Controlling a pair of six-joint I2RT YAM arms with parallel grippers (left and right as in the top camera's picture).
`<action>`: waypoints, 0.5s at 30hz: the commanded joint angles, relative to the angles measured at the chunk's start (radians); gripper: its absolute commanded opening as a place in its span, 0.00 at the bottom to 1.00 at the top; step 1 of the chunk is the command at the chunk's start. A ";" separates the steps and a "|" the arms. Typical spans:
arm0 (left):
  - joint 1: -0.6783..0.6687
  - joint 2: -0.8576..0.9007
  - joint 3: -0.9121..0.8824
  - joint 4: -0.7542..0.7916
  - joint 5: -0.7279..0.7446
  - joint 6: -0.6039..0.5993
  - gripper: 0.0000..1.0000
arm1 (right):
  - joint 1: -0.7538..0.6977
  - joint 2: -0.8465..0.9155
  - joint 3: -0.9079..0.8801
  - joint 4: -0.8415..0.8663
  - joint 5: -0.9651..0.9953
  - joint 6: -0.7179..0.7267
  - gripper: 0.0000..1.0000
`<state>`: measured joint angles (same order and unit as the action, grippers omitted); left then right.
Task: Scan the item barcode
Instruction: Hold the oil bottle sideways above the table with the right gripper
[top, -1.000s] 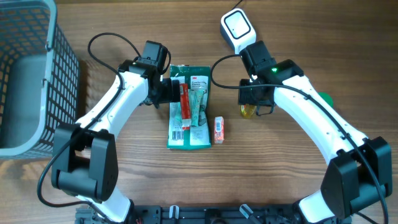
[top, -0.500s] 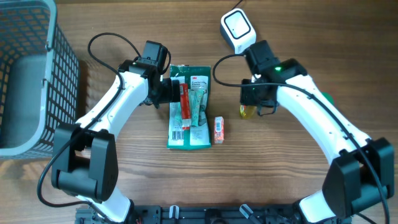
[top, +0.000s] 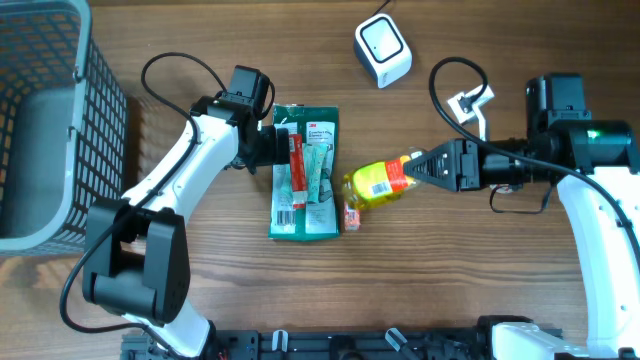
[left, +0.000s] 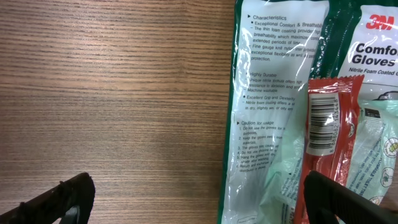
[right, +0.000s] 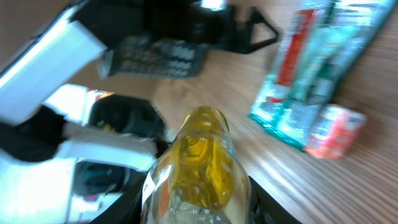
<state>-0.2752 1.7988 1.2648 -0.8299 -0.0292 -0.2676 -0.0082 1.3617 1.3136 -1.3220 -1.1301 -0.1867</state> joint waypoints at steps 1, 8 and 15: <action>-0.003 -0.016 -0.005 0.000 -0.006 -0.002 1.00 | 0.001 -0.013 0.016 -0.026 -0.181 -0.126 0.24; -0.003 -0.016 -0.005 0.000 -0.006 -0.002 1.00 | 0.001 -0.013 0.015 -0.035 -0.261 -0.123 0.24; -0.003 -0.016 -0.005 0.000 -0.006 -0.002 1.00 | 0.001 -0.014 0.013 -0.082 -0.256 -0.125 0.24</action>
<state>-0.2752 1.7988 1.2648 -0.8299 -0.0292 -0.2676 -0.0082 1.3617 1.3136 -1.3968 -1.3094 -0.2901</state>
